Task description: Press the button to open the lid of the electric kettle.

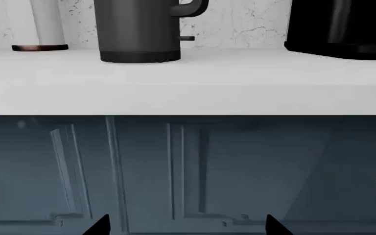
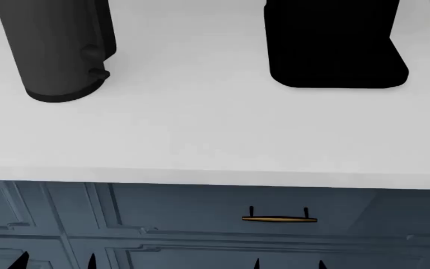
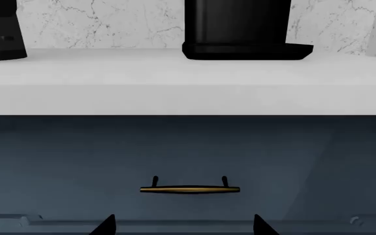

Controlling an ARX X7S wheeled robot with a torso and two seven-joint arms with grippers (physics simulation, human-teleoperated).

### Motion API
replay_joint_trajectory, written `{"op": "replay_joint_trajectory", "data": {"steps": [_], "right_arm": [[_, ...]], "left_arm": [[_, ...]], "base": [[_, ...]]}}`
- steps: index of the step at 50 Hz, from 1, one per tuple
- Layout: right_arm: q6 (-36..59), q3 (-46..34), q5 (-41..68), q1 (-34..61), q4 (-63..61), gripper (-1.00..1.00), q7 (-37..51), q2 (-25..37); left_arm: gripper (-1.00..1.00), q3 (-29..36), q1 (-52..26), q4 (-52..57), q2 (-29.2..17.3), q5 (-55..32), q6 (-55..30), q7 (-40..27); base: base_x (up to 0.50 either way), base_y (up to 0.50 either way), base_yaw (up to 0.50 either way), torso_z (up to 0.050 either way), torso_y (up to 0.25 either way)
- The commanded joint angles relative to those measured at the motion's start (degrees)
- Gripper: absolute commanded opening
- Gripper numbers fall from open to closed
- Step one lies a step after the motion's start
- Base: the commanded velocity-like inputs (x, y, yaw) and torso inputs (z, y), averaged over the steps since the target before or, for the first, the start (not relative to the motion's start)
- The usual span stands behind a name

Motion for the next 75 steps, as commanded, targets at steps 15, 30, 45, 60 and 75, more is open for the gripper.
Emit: {"op": "replay_joint_trajectory", "data": {"steps": [15,30,45,60,75], "right_arm": [[-0.21,-3.56,3.09,-0.2,-0.64,1.0,4.17,2.95],[8.41,-2.91,4.47,-1.88,-19.23,1.0,7.01,5.42],[35.22,-1.67,7.17,10.55,-42.19,1.0,9.14,9.15],[49.29,0.11,9.4,22.03,-48.11,1.0,9.74,11.32],[48.74,-1.77,8.27,22.18,-48.64,1.0,10.85,12.49]], "left_arm": [[1.0,3.94,0.75,-0.47,-3.63,-2.45,2.08,-2.19],[1.0,3.02,-0.35,11.22,-6.06,-5.85,-7.16,-3.39],[1.0,2.84,-7.47,33.17,-10.5,-6.94,-25.74,-5.08],[1.0,0.28,-17.37,37.57,-12.99,-6.97,-33.73,-6.58],[1.0,0.26,-17.22,38.18,-14.42,-5.16,-34.22,-8.34]], "base": [[0.0,0.0,0.0,0.0,0.027],[0.0,0.0,0.0,0.008,0.25],[0.0,0.0,0.0,0.02,0.037],[0.0,0.0,0.0,0.05,0.0],[0.15,0.46,0.0,0.05,0.0]]}}
